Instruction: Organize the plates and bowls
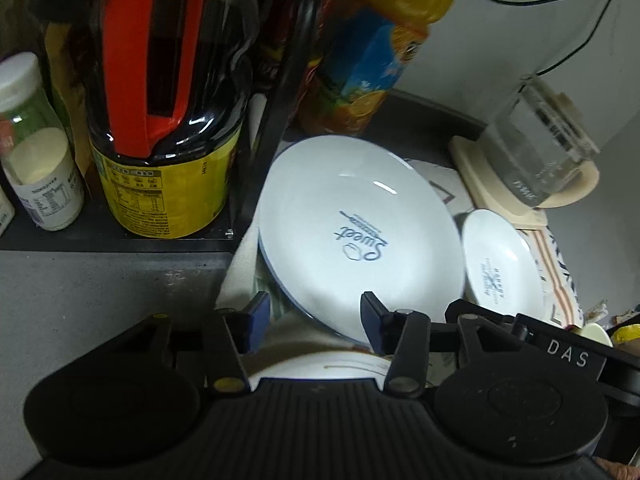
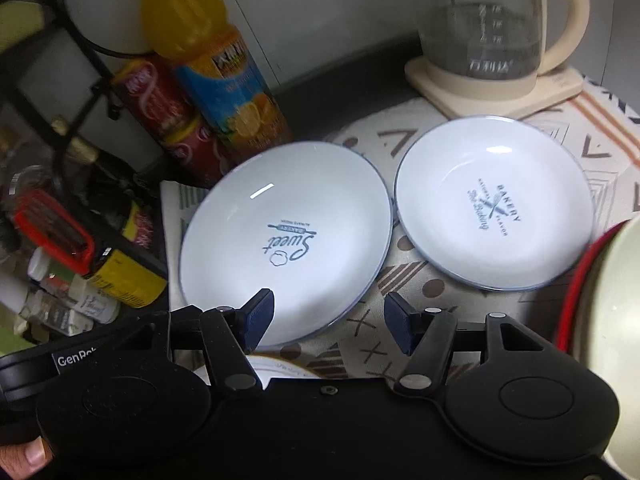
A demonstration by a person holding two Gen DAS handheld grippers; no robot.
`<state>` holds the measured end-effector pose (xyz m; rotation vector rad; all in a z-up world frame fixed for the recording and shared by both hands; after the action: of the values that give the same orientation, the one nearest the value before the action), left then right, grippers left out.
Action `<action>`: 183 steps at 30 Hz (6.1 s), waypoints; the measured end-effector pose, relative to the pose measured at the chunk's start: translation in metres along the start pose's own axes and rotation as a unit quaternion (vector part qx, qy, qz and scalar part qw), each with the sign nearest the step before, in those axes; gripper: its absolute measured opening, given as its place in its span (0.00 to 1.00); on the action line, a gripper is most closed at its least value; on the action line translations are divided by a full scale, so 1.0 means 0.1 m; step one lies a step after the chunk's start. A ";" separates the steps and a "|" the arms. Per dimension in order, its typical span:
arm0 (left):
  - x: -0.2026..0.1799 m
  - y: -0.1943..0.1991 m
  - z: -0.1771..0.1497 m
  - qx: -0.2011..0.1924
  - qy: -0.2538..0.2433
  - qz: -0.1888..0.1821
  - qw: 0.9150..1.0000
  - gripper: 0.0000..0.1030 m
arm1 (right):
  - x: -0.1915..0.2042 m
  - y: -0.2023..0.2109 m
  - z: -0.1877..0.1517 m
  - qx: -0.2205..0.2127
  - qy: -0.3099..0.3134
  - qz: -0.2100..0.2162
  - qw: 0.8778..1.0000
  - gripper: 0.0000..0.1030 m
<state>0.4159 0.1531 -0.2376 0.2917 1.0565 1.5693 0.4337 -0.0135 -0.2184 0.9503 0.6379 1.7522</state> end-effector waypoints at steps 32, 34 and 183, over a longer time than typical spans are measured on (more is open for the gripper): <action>0.05 -0.38 -0.01 0.005 0.005 -0.006 1.000 0.19 | -0.14 -0.49 0.04 0.020 0.010 0.032 0.999 0.16; 0.03 -0.34 0.01 0.006 -0.003 -0.008 1.000 0.19 | -0.14 -0.44 0.05 0.016 0.009 0.032 0.999 0.16; -0.74 1.08 -0.47 0.038 -0.163 -0.106 0.980 0.62 | -0.90 2.11 -0.59 -0.156 -0.170 -0.144 0.962 0.91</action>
<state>0.3351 0.0736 -0.1571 0.4560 0.8613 1.2417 0.2919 -0.1729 -0.1145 0.8606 0.2526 1.3397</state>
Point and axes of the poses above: each gripper's, at about its wrist camera, not at the fingertips, and y roughly against the way its jaws point, x to its left, z to its top, the point moved 9 cm from there along -y, roughly the way its jaws point, and after that the axes turned 6 degrees about -x, right-handed, at the moved point
